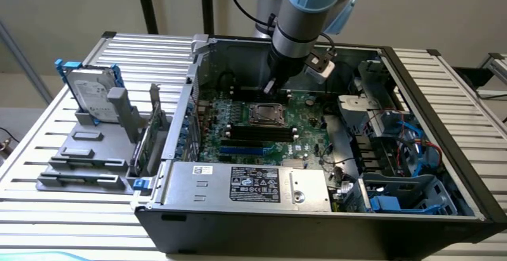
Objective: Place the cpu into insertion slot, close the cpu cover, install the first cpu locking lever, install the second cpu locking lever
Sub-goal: 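Install the second cpu locking lever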
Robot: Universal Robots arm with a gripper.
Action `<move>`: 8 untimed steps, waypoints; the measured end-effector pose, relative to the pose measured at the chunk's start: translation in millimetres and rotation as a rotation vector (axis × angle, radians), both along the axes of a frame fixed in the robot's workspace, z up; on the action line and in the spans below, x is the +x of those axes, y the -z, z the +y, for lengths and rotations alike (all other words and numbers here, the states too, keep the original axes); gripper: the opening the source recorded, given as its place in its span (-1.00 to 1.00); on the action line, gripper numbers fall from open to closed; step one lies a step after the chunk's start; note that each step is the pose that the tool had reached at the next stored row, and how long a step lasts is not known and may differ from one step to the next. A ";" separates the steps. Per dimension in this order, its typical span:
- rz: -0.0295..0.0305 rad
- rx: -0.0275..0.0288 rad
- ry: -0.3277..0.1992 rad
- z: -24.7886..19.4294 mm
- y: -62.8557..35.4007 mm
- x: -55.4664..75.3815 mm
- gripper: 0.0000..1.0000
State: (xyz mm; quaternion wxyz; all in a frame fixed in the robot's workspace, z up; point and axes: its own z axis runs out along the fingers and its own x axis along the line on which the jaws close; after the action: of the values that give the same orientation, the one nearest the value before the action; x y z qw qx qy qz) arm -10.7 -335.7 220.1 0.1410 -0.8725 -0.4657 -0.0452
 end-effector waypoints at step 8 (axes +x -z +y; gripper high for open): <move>0.0000 0.0001 0.000 -19.3 -6.8 -1.5 -0.79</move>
State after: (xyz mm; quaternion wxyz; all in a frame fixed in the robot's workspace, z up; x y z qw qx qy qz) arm -12.1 -355.0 226.9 0.1411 -0.8725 -0.4657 -0.0453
